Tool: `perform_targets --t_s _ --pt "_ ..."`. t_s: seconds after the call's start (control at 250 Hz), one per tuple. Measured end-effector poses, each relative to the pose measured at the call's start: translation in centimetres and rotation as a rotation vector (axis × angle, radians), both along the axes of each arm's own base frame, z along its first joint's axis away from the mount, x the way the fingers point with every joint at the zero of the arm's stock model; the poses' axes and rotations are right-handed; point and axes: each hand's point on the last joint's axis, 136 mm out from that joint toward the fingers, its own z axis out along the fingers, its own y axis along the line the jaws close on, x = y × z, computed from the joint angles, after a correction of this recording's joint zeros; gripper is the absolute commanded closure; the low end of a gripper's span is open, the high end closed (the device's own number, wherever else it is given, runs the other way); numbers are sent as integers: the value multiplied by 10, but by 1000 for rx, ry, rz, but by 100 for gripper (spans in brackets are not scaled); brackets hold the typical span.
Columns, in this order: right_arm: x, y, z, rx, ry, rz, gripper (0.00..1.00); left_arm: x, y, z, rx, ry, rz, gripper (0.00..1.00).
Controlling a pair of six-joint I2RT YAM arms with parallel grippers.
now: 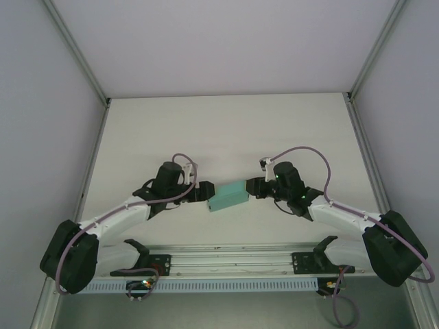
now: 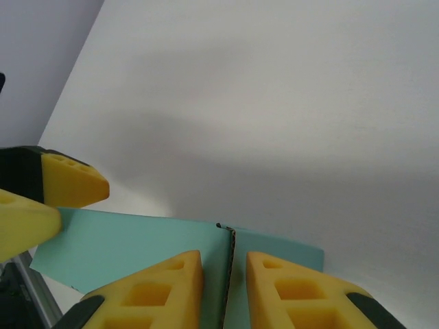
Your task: Assemble paper box
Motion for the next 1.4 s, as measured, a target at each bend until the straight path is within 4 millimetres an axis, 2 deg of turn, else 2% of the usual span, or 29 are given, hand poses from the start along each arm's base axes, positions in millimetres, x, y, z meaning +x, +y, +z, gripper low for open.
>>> perform_targets --t_s 0.072,0.164,0.26,0.315,0.371,0.479,0.539,0.671,0.739,0.847,0.938,0.998,1.07,1.15,1.27,1.306,1.382,1.402 --pt "0 1 0 7 6 -4 78 -1 -2 8 -9 -8 -12 5" --pt "0 1 -1 10 11 -7 79 0 -3 25 -36 -46 -14 3" --pt "0 1 -1 10 12 -8 79 -3 -1 37 -60 -76 -9 6" --pt "0 1 -1 10 12 -8 79 -6 2 36 -64 -71 2 13" --pt "0 1 -1 10 12 -8 79 -8 6 25 -46 -52 15 22" --pt "0 1 -1 12 14 -10 79 -16 16 -5 6 27 47 55" --pt "0 1 -1 12 15 -10 80 -12 12 0 -23 11 42 70" --pt "-1 1 -1 17 23 -16 79 -7 9 2 -69 -6 63 84" --pt "-1 1 -1 19 26 -20 69 -5 9 3 -86 -17 70 89" --pt "0 -1 -2 7 33 -29 65 -4 8 4 -92 -30 71 92" --pt "2 -2 2 -20 28 -24 52 -3 8 4 -87 -43 63 93" --pt "3 -4 3 -61 31 -13 37 -2 8 5 -81 -53 55 92" --pt "2 -6 6 -112 41 8 26 -1 6 8 -74 -73 37 92" --pt "8 -6 22 -157 18 23 17 -1 5 10 -62 -88 18 92" --pt "22 0 60 -182 -82 58 13 -2 4 10 -43 -93 0 91" --pt "24 3 69 -182 -109 73 0 -2 4 10 -41 -95 -3 91" --pt "23 12 80 -174 -151 139 0 -2 4 11 -32 -96 -10 91" --pt "21 14 80 -174 -156 155 3 -2 4 11 -29 -97 -11 91"
